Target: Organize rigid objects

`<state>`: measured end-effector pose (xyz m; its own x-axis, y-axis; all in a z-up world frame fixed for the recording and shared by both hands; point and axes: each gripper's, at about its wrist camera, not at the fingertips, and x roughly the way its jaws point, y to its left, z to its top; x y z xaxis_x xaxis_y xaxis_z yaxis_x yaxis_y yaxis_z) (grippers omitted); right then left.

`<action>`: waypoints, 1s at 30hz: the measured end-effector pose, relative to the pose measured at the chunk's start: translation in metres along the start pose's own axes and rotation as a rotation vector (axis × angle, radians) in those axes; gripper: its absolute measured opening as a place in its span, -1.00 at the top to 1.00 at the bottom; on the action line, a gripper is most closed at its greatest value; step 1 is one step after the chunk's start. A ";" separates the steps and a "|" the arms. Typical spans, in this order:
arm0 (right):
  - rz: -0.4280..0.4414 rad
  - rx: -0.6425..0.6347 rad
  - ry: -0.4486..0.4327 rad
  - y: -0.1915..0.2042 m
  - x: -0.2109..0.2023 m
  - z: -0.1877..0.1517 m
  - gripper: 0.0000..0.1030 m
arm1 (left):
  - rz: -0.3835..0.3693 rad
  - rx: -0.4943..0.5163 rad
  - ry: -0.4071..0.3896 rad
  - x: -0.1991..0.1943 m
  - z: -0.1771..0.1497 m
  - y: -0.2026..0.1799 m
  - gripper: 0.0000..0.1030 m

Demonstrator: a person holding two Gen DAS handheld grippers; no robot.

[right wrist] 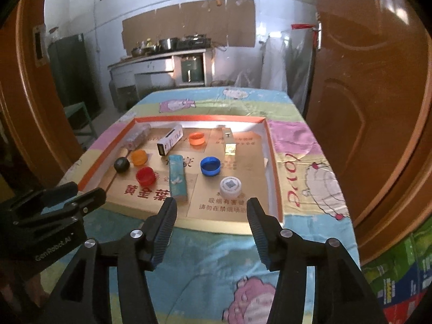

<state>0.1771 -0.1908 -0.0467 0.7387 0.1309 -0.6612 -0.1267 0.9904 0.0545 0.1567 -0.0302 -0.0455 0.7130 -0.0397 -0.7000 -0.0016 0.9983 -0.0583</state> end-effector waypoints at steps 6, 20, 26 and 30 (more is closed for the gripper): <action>-0.042 0.016 -0.052 0.006 -0.038 -0.008 -0.09 | 0.086 -0.002 -0.054 -0.037 -0.009 0.000 -0.01; -0.075 -0.026 -0.114 0.038 -0.115 -0.029 -0.10 | 0.054 0.019 -0.110 -0.115 -0.034 -0.007 -0.01; -0.083 -0.038 -0.132 0.046 -0.137 -0.037 -0.11 | 0.038 0.020 -0.146 -0.142 -0.043 -0.007 -0.01; -0.082 -0.039 -0.137 0.050 -0.149 -0.042 -0.11 | 0.029 0.015 -0.164 -0.154 -0.044 -0.005 -0.01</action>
<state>0.0331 -0.1629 0.0229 0.8309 0.0575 -0.5535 -0.0862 0.9959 -0.0260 0.0159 -0.0310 0.0314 0.8175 -0.0046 -0.5759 -0.0142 0.9995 -0.0281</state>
